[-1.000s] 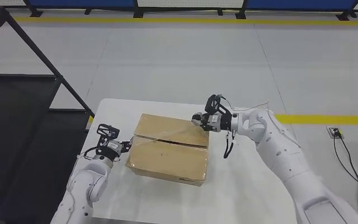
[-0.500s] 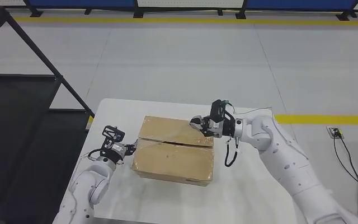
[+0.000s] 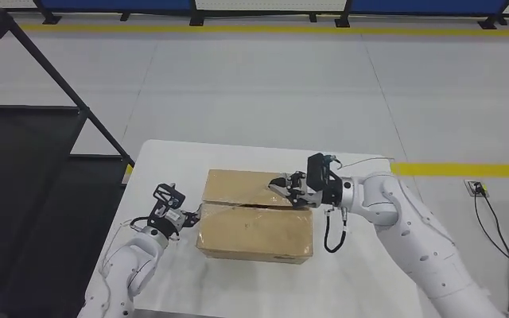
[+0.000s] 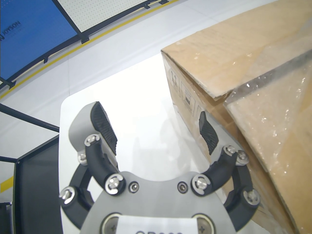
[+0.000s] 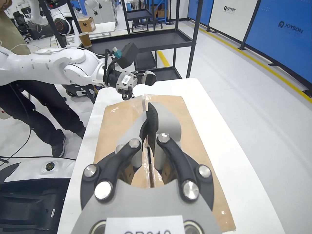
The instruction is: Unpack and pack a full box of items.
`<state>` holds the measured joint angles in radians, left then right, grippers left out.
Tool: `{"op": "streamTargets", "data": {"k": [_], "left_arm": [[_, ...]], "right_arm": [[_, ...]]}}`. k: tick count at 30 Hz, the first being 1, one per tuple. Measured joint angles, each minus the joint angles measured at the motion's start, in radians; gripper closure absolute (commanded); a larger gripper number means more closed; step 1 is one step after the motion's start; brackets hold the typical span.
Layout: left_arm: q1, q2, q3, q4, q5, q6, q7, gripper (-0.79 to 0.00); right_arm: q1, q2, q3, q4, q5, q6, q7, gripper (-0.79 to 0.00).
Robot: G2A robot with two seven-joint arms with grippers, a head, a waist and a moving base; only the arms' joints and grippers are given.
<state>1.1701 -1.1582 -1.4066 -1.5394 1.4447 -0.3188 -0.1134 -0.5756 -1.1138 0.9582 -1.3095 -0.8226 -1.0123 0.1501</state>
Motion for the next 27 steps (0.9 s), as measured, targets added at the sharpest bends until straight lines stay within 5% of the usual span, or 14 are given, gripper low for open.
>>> {"op": "streamTargets", "data": {"k": [17, 27], "left_arm": [[0.023, 0.007, 0.014, -0.021, 0.038, -0.088, 0.061, -0.785], [0.033, 0.002, -0.032, -0.042, -0.038, 0.054, 0.082, -0.785]], "right_arm": [[-0.134, 0.038, 0.078, -0.225, 0.035, 0.046, 0.048, 0.0], [-0.234, 0.058, 0.142, -0.315, 0.075, 0.149, 0.136, 0.0]]}}
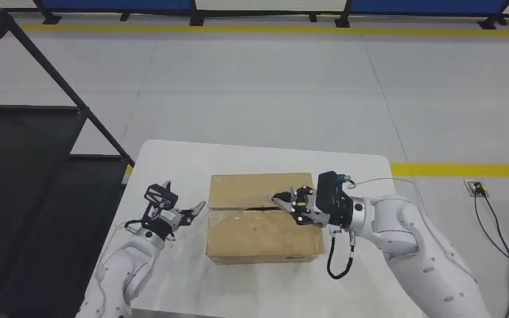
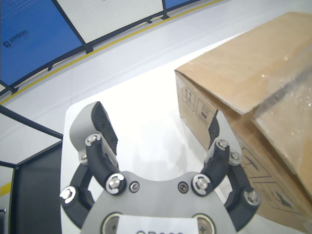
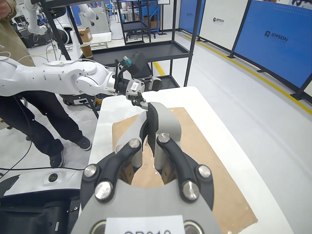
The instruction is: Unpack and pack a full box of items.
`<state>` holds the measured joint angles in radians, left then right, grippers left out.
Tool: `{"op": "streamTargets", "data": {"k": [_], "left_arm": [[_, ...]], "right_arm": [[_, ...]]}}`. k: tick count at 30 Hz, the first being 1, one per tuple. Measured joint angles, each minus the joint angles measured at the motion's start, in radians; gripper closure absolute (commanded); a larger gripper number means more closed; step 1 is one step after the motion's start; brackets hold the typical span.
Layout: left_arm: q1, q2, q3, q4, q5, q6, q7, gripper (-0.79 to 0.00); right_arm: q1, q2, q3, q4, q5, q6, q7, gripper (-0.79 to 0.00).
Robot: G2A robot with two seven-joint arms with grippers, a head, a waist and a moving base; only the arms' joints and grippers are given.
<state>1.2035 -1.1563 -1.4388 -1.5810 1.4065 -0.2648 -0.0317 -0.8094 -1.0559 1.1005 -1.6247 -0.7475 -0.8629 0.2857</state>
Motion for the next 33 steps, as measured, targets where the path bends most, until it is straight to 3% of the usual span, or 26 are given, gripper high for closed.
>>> {"op": "streamTargets", "data": {"k": [4, 12, 24, 33], "left_arm": [[0.012, -0.002, -0.006, -0.041, -0.025, 0.017, 0.031, -0.785], [0.016, 0.0, 0.03, -0.109, 0.032, -0.054, 0.055, -0.785], [-0.091, -0.013, 0.127, -0.037, 0.065, -0.09, 0.021, -0.785], [-0.105, -0.018, 0.137, -0.02, 0.059, -0.052, 0.031, -0.785]], "right_arm": [[-0.031, 0.007, 0.021, -0.026, 0.026, 0.033, 0.048, 0.0], [-0.095, 0.02, 0.06, -0.072, 0.091, 0.068, 0.101, 0.0], [-0.136, 0.032, 0.09, -0.095, 0.196, 0.131, 0.202, 0.0], [-0.151, 0.032, 0.1, -0.121, 0.215, 0.16, 0.181, 0.0]]}}
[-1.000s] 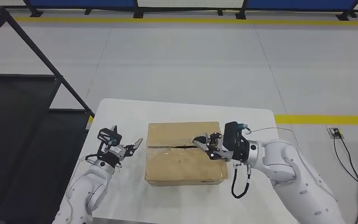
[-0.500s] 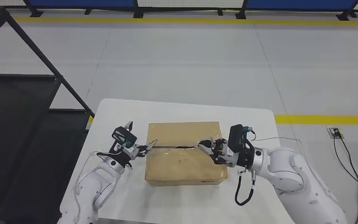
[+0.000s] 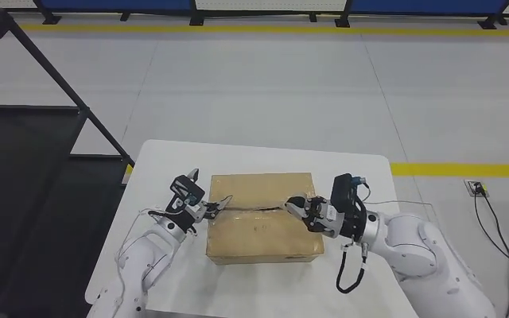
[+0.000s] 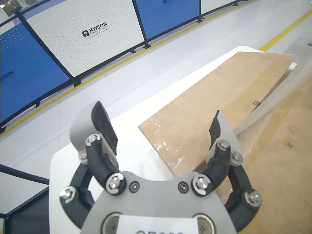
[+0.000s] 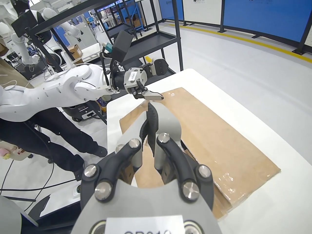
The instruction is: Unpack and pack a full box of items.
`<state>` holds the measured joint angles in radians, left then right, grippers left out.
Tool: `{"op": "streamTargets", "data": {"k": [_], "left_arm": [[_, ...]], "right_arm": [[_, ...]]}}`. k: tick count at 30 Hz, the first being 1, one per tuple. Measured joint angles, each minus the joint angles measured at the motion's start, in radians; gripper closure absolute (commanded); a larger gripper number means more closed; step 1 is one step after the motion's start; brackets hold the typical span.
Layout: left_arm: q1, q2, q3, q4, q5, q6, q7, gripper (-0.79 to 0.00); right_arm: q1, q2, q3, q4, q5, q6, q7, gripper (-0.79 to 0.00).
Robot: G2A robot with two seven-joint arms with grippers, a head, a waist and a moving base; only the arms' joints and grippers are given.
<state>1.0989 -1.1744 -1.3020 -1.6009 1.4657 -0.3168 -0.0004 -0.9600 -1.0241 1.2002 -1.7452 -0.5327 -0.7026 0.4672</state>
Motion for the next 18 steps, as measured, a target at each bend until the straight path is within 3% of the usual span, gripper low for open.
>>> {"op": "streamTargets", "data": {"k": [10, 18], "left_arm": [[-0.038, -0.007, 0.047, 0.035, 0.029, -0.021, -0.015, -0.785], [-0.032, -0.012, 0.027, 0.025, 0.004, 0.053, 0.003, -0.785]], "right_arm": [[-0.041, 0.006, 0.021, -0.06, 0.008, 0.034, 0.024, 0.0], [-0.037, 0.003, 0.014, -0.051, -0.028, 0.11, 0.027, 0.0]]}}
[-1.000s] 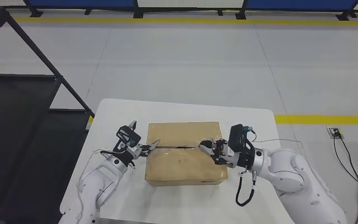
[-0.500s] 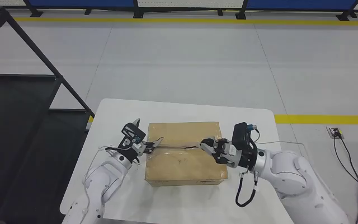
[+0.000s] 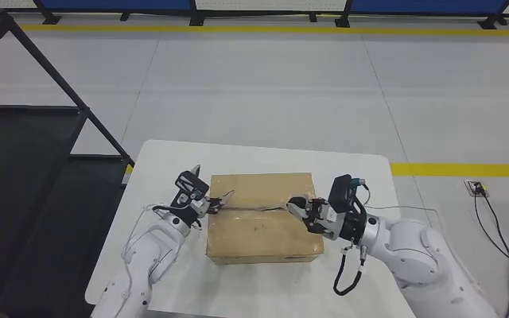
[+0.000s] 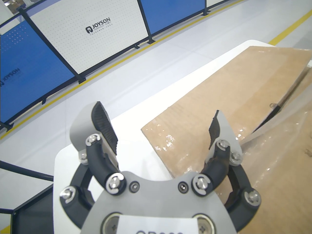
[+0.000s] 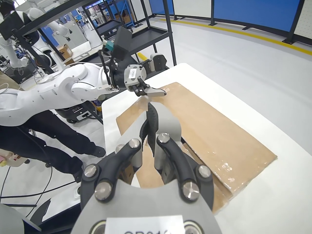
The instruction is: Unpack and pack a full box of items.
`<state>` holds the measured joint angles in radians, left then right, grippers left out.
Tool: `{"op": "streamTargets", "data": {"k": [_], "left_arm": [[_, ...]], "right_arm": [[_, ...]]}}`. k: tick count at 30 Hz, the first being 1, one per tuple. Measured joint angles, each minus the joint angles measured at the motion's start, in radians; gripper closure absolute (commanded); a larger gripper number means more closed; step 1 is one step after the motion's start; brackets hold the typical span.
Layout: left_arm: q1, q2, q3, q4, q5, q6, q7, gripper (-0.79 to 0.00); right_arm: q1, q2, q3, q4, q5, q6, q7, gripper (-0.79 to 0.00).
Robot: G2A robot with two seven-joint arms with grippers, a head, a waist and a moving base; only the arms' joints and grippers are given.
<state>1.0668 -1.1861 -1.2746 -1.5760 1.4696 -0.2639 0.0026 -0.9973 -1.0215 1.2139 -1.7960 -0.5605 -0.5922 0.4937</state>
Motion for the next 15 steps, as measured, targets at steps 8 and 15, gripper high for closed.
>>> {"op": "streamTargets", "data": {"k": [8, 15], "left_arm": [[0.065, 0.011, -0.04, -0.067, 0.019, -0.056, 0.07, -0.785], [0.074, 0.014, -0.042, -0.065, 0.036, -0.093, 0.067, -0.785]], "right_arm": [[0.016, -0.005, -0.014, 0.024, 0.006, 0.025, -0.005, 0.0], [0.006, -0.004, 0.0, 0.024, 0.044, 0.078, 0.031, 0.0]]}}
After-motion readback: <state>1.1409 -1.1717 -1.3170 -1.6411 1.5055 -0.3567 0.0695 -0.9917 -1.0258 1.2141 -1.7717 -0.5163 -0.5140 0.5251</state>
